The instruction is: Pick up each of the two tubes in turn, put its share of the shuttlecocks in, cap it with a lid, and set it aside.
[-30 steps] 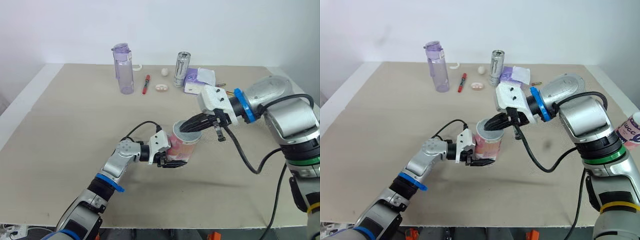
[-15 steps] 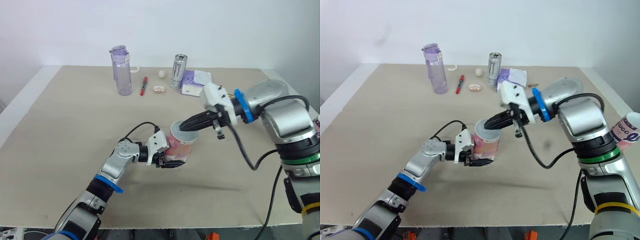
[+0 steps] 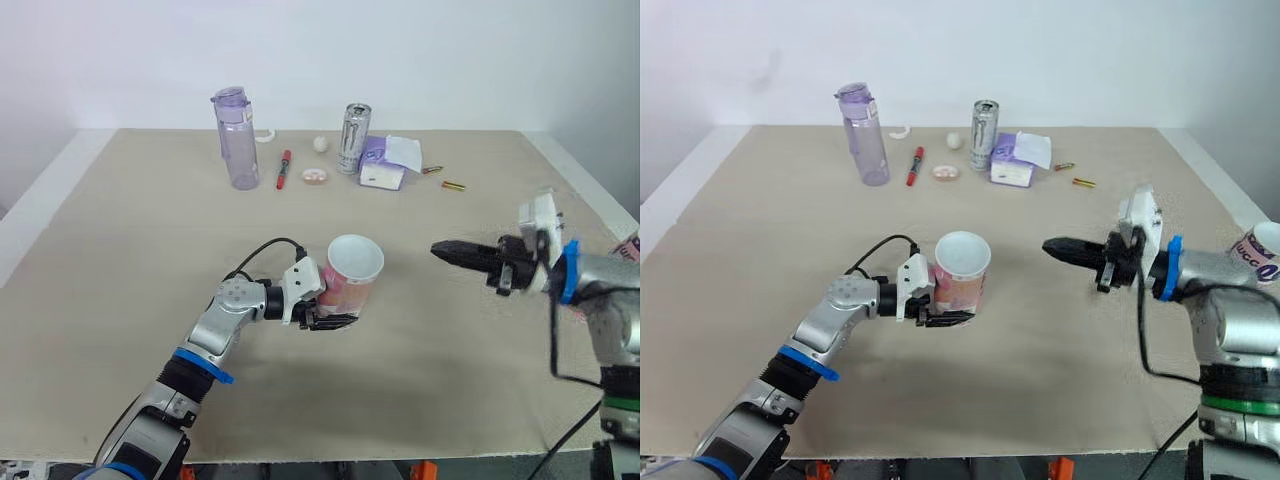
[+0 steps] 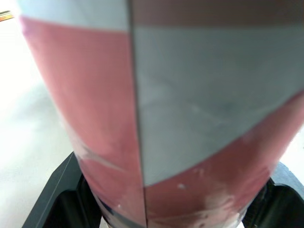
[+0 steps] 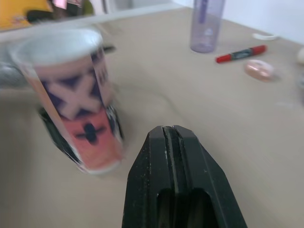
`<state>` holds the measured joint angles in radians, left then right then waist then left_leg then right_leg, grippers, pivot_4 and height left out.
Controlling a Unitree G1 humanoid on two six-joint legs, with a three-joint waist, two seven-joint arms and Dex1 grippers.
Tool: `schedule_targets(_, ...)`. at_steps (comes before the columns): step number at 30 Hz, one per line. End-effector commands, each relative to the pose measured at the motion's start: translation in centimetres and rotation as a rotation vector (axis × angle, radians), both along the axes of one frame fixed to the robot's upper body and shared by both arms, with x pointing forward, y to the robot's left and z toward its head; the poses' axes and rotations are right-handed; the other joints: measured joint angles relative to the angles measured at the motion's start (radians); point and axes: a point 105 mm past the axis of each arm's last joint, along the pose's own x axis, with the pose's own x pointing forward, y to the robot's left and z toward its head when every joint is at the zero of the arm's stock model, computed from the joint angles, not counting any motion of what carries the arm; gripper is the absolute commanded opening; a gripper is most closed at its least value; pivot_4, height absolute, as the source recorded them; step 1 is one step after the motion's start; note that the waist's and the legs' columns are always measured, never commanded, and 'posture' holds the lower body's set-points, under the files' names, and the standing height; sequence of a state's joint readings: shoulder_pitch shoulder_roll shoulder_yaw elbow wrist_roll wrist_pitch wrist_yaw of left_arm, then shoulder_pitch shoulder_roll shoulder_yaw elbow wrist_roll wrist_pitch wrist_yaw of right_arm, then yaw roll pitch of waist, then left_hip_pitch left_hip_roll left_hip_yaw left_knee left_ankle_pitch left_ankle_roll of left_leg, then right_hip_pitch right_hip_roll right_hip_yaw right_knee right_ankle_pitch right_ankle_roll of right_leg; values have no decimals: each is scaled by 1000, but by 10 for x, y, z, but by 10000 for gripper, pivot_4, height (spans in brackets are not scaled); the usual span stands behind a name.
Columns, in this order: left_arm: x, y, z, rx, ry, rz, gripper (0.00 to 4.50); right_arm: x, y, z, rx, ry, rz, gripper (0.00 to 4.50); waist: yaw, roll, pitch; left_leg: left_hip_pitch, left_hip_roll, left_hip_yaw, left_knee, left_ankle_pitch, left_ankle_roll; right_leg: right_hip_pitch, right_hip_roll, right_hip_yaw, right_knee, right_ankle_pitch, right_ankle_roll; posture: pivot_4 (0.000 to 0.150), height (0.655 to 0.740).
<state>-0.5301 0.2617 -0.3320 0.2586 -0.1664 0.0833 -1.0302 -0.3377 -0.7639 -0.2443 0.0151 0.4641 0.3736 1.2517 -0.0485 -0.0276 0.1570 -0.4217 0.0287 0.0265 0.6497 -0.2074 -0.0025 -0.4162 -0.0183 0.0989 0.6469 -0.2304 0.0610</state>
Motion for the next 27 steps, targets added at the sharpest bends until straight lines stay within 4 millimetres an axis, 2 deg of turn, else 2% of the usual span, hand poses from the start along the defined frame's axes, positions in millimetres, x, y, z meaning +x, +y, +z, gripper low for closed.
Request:
schedule_targets(1, 0, 12, -5, 15, 11, 15, 34880, -15, 19, -45, -63, 35, 97, 6481, -1, -2, 0, 0, 2, 0, 1, 0, 0, 0, 2, 0, 0, 0, -1, 1500, 7400)
schedule_targets(2, -1, 13, -5, 6, 17, 8, 38270, -17, 23, -50, -66, 39, 116, 9781, -2, 2, 1, 0, 2, 0, 1, 0, 0, 0, 2, 1, 0, 0, -1, 1500, 7400)
schedule_targets(3, -3, 13, -4, -5, 22, -1, 42823, -18, 26, -55, -69, 42, 135, 16748, -3, 2, 1, 0, 1, 2, 1, 0, 0, -1, 2, 3, 0, 1, 0, 1500, 7400)
schedule_targets(4, -4, 14, -3, -10, 19, -8, 42823, -20, 29, -58, -72, 43, 151, 16748, -2, 2, 2, 0, 1, 2, 1, 0, 0, -2, 2, 3, 0, 1, 0, 1500, 7400)
schedule_targets(5, -4, 14, -2, -13, 12, -10, 45000, -20, 32, -60, -73, 42, 162, 23814, -2, 2, 2, -1, 1, 1, 1, 0, 0, -2, 2, 3, 0, 1, 0, 1500, 7400)
schedule_targets(6, -4, 15, -1, -17, 4, -12, 45000, -21, 35, -61, -63, 49, 175, 25240, 0, 1, 2, -1, 1, 1, 1, 0, 0, -2, 2, 3, 0, 1, 0, 1500, 7400)
schedule_targets(8, -3, 16, 2, -24, -8, -12, 45000, -22, 41, -64, -58, 54, 201, 32849, 3, 1, 2, -2, 1, 1, 1, 0, 0, -2, 2, 2, 0, -1, 0, 1500, 7400)
schedule_targets(9, -3, 17, 4, -28, -13, -13, 45000, -23, 45, -67, -60, 57, 218, 41726, 3, 1, 2, -3, 0, 1, 1, -1, -1, -2, 1, 3, 0, -2, 1, 1500, 7400)
schedule_targets(10, -4, 19, 7, -30, -28, -23, 45000, -24, 49, -69, -63, 54, 238, 41726, 4, 1, 2, -3, 0, 1, 1, -1, -1, -2, 0, 3, 0, -2, 2, 1500, 7400)
schedule_targets(11, -6, 22, 11, -29, -45, -35, 45000, -23, 53, -70, -60, 48, 251, 44753, 3, 0, 3, -4, 0, 1, 1, -1, -1, -2, 0, 3, 0, -2, 2, 1500, 7400)
schedule_targets(19, -19, 56, 33, -25, -78, -66, 45000, -7, 80, -72, -35, -18, 275, 44753, 1, -1, 4, -4, 1, 1, 0, -2, -3, -3, 1, 2, 0, -1, 4, 1500, 7400)
schedule_targets(24, -35, 75, 33, -35, -18, -65, 45000, -2, 98, -71, -6, -46, 297, 44753, 3, -1, 4, -4, 1, 0, 0, -2, -3, -3, 0, 1, 1, -2, 4, 1500, 7400)
schedule_targets(27, -38, 83, 35, -94, 44, -4, 45000, 0, 111, -73, 19, -50, 310, 44753, 3, -1, 4, -4, 1, 0, 0, -2, -4, -3, 0, 1, 1, -3, 4, 1500, 7400)
